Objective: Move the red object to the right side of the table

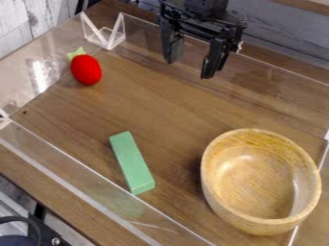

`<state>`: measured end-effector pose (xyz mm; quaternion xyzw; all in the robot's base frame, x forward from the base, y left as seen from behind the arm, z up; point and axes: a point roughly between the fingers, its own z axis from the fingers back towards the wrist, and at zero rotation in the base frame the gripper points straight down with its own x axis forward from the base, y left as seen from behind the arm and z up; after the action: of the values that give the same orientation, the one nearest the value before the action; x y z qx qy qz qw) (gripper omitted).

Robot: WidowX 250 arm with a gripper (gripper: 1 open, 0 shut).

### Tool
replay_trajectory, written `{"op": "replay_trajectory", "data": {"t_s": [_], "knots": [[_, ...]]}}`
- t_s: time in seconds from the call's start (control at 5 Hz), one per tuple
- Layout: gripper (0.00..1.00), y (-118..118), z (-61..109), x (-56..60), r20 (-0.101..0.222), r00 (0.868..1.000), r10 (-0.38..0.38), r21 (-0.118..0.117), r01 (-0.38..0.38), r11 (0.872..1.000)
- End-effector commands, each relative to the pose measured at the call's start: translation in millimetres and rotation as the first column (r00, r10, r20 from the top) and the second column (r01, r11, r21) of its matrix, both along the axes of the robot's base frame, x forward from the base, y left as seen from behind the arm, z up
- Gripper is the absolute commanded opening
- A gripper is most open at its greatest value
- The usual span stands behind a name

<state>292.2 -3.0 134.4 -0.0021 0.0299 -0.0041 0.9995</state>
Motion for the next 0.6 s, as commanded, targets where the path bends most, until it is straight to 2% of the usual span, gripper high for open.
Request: {"op": "replay_trajectory", "data": {"t_s": [0.0,0.2,0.4], "knots": [[1.00,2.2,-11.0,-2.7,-0.032,0.999,-0.005,0.002,0.005,1.000],[1.00,39.3,-16.3,-6.8,-0.035,0.998,-0.055,0.007,0.055,0.998],[1.00,84.2,-18.5,-8.2,-0.023,0.997,-0.068,0.006,0.069,0.998]]}}
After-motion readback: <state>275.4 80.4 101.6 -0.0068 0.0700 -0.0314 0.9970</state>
